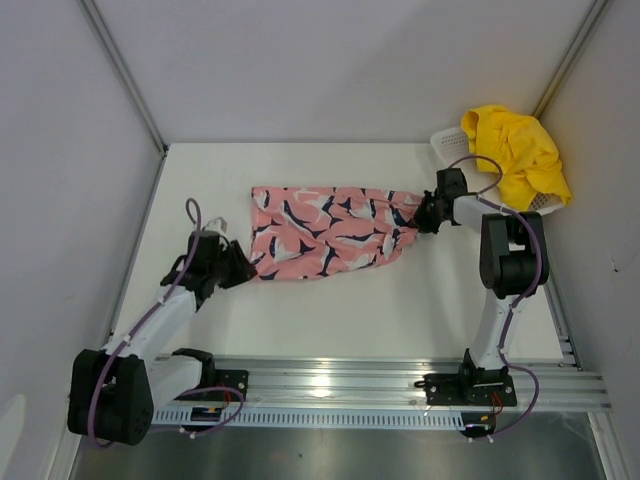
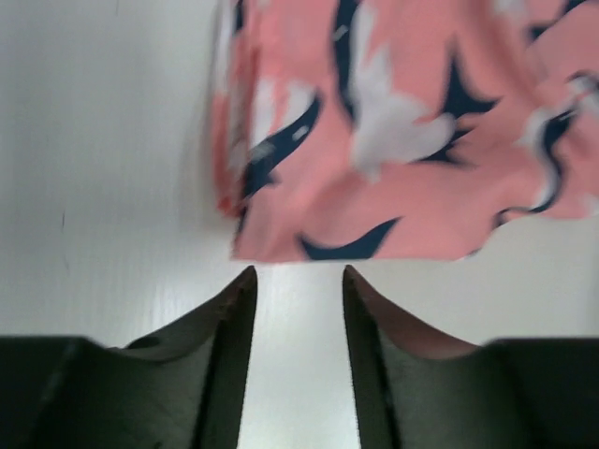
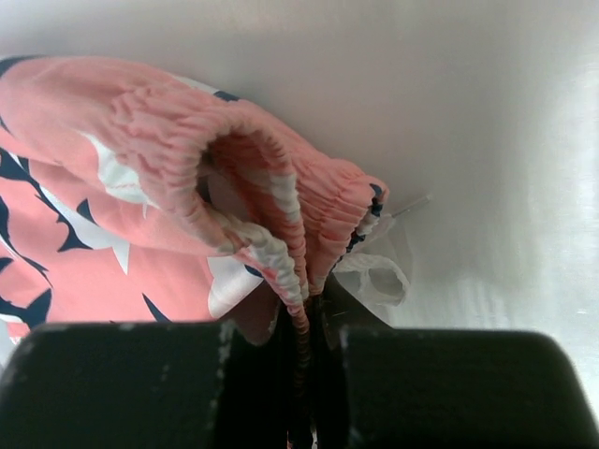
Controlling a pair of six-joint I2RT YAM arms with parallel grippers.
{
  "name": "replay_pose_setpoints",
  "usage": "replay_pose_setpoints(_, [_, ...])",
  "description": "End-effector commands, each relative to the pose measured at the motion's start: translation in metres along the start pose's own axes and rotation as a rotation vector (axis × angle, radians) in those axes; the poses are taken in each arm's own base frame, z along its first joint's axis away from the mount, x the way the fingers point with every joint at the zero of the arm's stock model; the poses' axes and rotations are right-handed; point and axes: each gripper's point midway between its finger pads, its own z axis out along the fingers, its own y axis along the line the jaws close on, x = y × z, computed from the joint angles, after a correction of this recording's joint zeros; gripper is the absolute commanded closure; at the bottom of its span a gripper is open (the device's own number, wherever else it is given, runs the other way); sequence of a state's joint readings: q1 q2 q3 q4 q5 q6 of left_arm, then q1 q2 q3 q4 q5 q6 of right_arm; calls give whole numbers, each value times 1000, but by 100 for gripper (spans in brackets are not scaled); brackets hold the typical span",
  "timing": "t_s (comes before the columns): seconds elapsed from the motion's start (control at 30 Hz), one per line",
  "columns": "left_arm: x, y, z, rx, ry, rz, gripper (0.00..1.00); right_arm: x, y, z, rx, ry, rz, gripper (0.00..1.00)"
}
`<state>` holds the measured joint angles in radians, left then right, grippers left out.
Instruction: Fold and stack the shorts
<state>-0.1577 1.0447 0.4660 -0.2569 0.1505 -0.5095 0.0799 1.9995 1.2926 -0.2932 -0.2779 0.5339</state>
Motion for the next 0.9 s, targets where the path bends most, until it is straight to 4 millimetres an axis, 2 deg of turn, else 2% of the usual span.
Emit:
replay_pose_setpoints(0.0, [-78,-46,-24,68,-146,73,53,10,8,6,28,14,-77,100])
replay_pose_setpoints(0.03, [-98,-59,-32,88,-182,96,50,15,12,7,25,19,-92,100])
replay_pose_setpoints(0.07, [-106,-63,-32,88,-187,101,47,21,16,10,23,32,-107,100])
replay_pose_setpoints(0.13, [-139,-92,-36,142,-225,127,44,33,21,12,16,56,-122,100])
replay_pose_setpoints(0.17, [-152,-104,-39,158,-240,135,43,46,30,12,4,76,-147,100])
replay_pose_setpoints(0.27, [-158,-124,-21,163,-221,157,41,80,36,10,42,124,-186,100])
replay_pose_setpoints(0.3, [-155,-128,-15,169,-211,160,41,84,40,5,29,121,-189,96])
replay_pose_setpoints(0.33, [-146,-133,-5,180,-184,165,41,97,33,4,29,141,-175,81])
replay_pose_setpoints(0.4, [-130,-133,7,187,-155,171,41,104,37,-9,12,127,-181,61])
replay_pose_setpoints(0.43, [-121,-128,13,181,-137,170,41,109,29,-12,42,129,-199,44])
replay_pose_setpoints(0.47, [-120,-129,15,192,-144,172,41,108,26,-17,71,116,-221,37])
replay_pose_setpoints(0.5, [-107,-120,20,181,-117,170,41,100,24,-24,125,61,-250,34])
replay_pose_setpoints(0.53, [-103,-121,20,185,-114,179,41,98,19,-31,160,51,-264,33])
replay_pose_setpoints(0.6, [-91,-117,20,184,-95,195,41,81,16,-41,208,-18,-301,32])
replay_pose_setpoints(0.7, [-82,-120,11,206,-101,219,41,56,26,-58,234,-101,-359,34])
replay_pose_setpoints(0.73, [-72,-121,10,212,-87,234,41,48,26,-63,270,-134,-371,36])
replay_pose_setpoints(0.77, [-68,-121,8,212,-88,243,41,36,36,-69,267,-167,-390,37])
replay_pose_setpoints(0.87, [-48,-131,3,250,-90,273,40,18,56,-83,257,-244,-442,41])
